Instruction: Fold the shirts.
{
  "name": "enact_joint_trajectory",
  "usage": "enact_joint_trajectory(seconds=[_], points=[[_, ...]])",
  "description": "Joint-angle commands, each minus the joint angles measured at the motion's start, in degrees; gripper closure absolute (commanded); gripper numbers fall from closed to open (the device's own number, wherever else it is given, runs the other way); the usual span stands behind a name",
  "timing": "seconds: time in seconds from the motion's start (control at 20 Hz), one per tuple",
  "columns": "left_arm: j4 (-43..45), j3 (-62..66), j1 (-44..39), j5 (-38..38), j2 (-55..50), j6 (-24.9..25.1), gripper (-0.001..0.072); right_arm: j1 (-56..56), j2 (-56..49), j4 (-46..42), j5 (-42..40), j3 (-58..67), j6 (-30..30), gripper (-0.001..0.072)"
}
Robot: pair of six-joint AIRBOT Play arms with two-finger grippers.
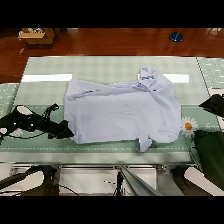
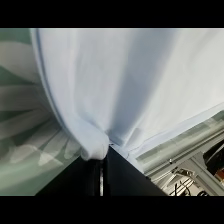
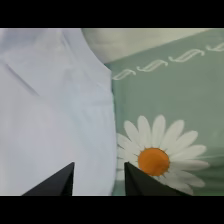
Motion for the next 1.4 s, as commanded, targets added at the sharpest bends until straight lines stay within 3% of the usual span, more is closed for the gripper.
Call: enact_joint_trajectory(seconds=[0.0, 0.15, 0.2, 0.5, 0.75, 1.05, 1.1, 1.15, 1.2, 1.25, 1.35], points=[[0.7, 0.0, -0.4, -0.7, -0.3, 1.6, 0.0685, -0.5, 0.0, -11.3, 1.7, -2.4, 4.2, 0.0328], [0.7, 0.0, -0.4, -0.7, -0.3, 2.7, 0.0685, -0.9, 0.0, -4.5, 3.1, -8.9, 1.9, 0.0187], [0.7, 0.0, -0.4, -0.7, -0.3, 3.0, 0.0685, -0.9, 0.0, -2.6, 3.1, -11.0, 1.0, 0.0171], [0.7, 0.0, -0.4, -0.7, -0.3, 3.8, 0.0685, -0.9, 0.0, -1.6, 2.4, -19.0, -0.1, 0.0172], [0.7, 0.0, -0.4, -0.7, -0.3, 3.8, 0.0685, -0.9, 0.0, 6.5, -2.3, -23.5, -1.1, 0.0174], [0.6, 0.0, -0.4, -1.0, -0.3, 3.8, 0.0685, -0.9, 0.0, 7.9, -4.9, -30.6, -0.8, 0.0175], [0.5, 0.0, -0.4, -1.1, -0.3, 3.8, 0.0685, -0.9, 0.0, 8.7, -6.6, -31.9, -0.9, 0.0218], [0.2, 0.0, -0.4, -1.1, -0.2, 3.8, 0.0685, -0.9, 0.0, 9.9, -8.3, -32.5, -1.1, 0.0379], [-0.6, 0.0, -0.4, -1.1, -0.1, 4.7, 0.0685, -0.9, 0.0, 11.9, -9.5, -32.5, -1.4, 0.0592], [-1.8, 0.2, -0.4, -1.2, 0.5, 5.3, 0.0686, -0.9, 0.0, 15.4, -10.0, -32.2, -2.6, 0.0687], [-2.6, 2.1, -0.4, -2.4, 2.7, 6.1, 0.0686, -0.9, 0.0, 25.3, -7.4, -30.1, -8.5, 0.0687]])
